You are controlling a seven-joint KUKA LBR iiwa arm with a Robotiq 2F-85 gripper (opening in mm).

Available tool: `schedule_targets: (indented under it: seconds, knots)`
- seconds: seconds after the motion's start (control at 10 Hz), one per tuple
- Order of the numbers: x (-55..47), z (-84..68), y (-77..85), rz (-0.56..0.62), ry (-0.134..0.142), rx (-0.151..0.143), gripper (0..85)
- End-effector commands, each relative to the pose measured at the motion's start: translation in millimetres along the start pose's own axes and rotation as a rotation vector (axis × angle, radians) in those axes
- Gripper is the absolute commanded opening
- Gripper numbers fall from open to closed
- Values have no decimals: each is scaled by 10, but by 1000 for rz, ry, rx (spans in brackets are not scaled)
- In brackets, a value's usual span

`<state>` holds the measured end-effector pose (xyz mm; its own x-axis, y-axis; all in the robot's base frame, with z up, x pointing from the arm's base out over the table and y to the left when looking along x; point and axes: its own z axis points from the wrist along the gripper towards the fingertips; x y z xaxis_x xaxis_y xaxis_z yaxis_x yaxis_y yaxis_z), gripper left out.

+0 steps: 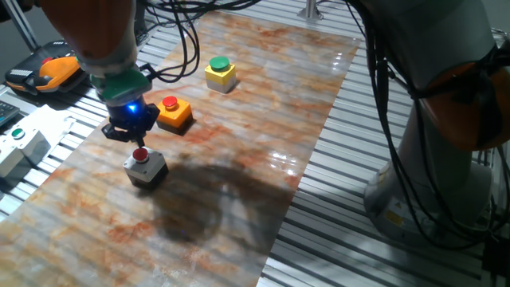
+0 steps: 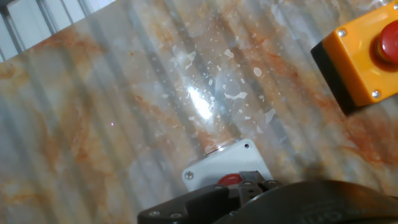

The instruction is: Press three buttons from left to right in sequence

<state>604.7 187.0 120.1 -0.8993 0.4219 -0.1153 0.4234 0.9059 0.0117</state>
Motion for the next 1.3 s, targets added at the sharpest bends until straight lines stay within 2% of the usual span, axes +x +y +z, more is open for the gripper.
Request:
schedule_targets:
  seconds: [0.0,1.2]
  knots:
    - [25,8,16,4,-2,-1,0]
    - [56,21,76,9,-4,-3,0]
